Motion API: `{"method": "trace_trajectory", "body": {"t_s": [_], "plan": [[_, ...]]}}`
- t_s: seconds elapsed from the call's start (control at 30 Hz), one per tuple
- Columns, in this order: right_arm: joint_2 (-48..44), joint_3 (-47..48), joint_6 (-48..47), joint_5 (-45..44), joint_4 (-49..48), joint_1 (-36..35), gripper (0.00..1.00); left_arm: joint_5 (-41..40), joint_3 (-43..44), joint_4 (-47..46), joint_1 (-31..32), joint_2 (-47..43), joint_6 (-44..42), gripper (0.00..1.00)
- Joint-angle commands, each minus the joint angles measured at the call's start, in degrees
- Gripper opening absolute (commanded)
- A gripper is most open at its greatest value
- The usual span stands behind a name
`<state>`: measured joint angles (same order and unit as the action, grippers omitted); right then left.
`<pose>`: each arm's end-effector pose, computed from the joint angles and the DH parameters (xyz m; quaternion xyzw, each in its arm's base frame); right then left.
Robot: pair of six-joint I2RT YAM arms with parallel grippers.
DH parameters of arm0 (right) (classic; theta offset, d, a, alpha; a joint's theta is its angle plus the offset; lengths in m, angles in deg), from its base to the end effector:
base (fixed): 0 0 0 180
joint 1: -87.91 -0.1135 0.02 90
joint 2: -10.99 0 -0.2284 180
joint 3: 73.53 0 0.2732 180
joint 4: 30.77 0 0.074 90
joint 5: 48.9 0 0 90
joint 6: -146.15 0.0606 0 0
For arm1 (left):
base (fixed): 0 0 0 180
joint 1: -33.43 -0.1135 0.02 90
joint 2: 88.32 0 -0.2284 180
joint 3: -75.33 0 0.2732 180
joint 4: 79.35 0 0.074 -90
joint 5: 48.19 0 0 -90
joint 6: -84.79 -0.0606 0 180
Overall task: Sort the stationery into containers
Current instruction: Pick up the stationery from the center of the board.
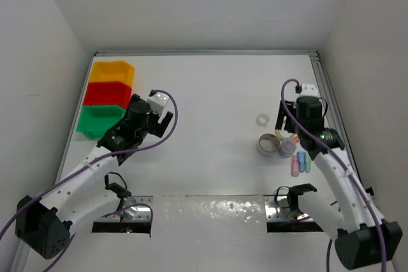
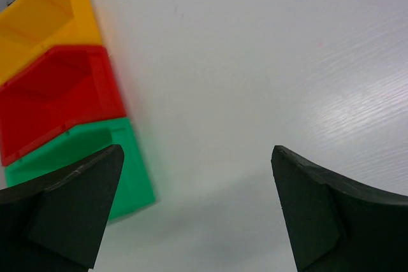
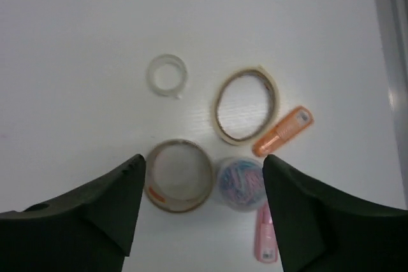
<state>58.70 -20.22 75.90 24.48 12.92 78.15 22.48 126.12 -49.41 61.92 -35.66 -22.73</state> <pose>0.2416 0.0240 0.2276 0.1405 0.8808 -0.0154 0.4519 0.2434 -0.1093 0.2170 0.2615 0.8248 0.1002 0.4912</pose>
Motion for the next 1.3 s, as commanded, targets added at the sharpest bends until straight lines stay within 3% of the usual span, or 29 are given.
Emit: {"method": "trace_trajectory", "body": {"t_s": [0.0, 0.03, 0.07, 0.1, 0.13, 0.17, 0.23, 0.5, 1.03, 1.27], "plan": [[7.38, 7.0, -3.84, 11.24, -0.31, 0.18, 0.76, 6.67, 3.11, 1.46, -0.54, 0.24, 5.82, 0.99], [11.49, 8.23, -3.58, 13.09, -1.55, 0.35, 0.69, 7.29, 3.11, 1.9, -0.72, 0.33, 6.79, 0.99], [13.54, 9.2, -2.88, 14.24, -3.82, 0.53, 0.35, 7.81, 2.94, 2.25, -1.07, 0.25, 7.67, 0.99], [15.56, 9.21, -2.44, 13.55, -4.8, 0.44, 0.19, 7.99, 2.68, 2.43, -1.24, 0.07, 7.94, 0.99], [19.75, 10.43, -2.0, 12.68, -5.33, 0.7, 0.09, 7.99, 2.24, 2.52, -1.51, -0.1, 8.29, 0.98], [21.89, 11.14, -1.47, 11.97, -5.95, 1.4, 0.08, 7.91, 2.06, 2.69, -2.03, -0.63, 8.46, 0.98], [28.19, 13.34, -1.47, 10.91, -6.83, 2.02, 0.2, 7.82, 1.71, 2.96, -2.91, -0.89, 8.82, 0.98], [44.31, 20.37, 1.87, 15.83, -9.2, 4.75, 0.3, 8.87, 0.65, 2.61, -6.08, -2.57, 9.78, 0.97], [55.21, 19.23, 5.12, 13.02, -14.39, 5.1, 0.29, 10.37, -0.05, 0.67, -8.45, -2.39, 9.96, 0.97], [56.36, 17.65, 6.0, 12.23, -15.62, 5.01, 0.16, 10.54, 0.56, 0.76, -8.54, -2.13, 10.05, 0.97]]}}
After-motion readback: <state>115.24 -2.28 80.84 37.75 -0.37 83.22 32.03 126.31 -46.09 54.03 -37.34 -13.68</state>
